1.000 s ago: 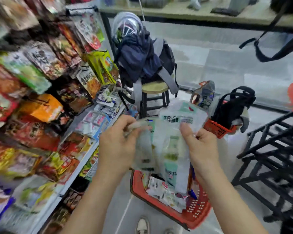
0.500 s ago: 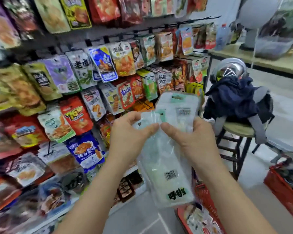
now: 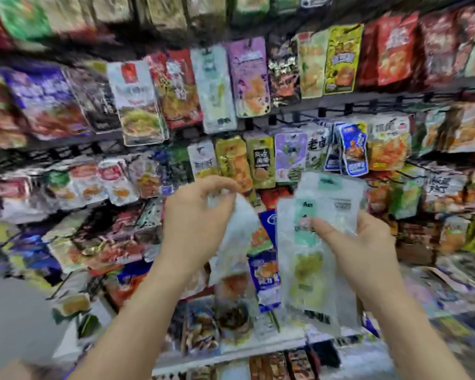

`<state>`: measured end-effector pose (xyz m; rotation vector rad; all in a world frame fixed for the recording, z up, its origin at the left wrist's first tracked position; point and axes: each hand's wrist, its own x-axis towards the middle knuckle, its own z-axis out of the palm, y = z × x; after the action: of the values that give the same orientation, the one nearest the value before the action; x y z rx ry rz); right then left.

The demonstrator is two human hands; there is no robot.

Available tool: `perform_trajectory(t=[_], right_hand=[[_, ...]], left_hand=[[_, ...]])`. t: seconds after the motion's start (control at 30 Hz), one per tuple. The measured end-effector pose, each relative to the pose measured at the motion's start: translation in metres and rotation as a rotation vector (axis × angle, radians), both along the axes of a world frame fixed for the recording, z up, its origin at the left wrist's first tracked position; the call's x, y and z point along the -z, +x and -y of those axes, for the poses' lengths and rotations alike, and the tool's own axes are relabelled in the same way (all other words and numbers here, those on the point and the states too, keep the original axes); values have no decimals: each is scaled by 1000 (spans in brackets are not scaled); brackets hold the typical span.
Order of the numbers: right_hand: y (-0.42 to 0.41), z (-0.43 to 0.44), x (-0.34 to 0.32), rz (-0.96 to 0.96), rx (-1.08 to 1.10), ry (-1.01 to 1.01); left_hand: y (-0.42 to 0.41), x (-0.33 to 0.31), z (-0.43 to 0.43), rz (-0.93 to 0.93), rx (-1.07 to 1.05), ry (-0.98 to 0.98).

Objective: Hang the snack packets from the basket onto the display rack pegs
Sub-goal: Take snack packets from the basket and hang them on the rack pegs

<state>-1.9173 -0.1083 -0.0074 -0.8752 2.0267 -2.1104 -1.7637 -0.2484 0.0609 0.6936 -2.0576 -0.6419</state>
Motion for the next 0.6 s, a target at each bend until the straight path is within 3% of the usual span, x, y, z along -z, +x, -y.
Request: perform_trajectory(t=[0.07, 0.13, 0.23, 0.33, 0.4, 0.6], right_hand=[[26, 35, -9, -92, -62, -44], [46, 64, -17, -134, -115, -83], [50, 92, -24, -9, -153, -160], [49, 110, -33, 113, -243, -175], [49, 120, -37, 117, -278, -144], [26, 134, -58, 106, -344, -178]], left_hand=[[2, -7, 14, -24, 78, 106], [8, -14, 26, -40, 253, 337], [23, -25, 48, 34, 575, 597], [27, -31, 73, 80, 497, 390], [21, -35, 89, 29, 351, 227], [3, -63, 130, 106, 111, -284]])
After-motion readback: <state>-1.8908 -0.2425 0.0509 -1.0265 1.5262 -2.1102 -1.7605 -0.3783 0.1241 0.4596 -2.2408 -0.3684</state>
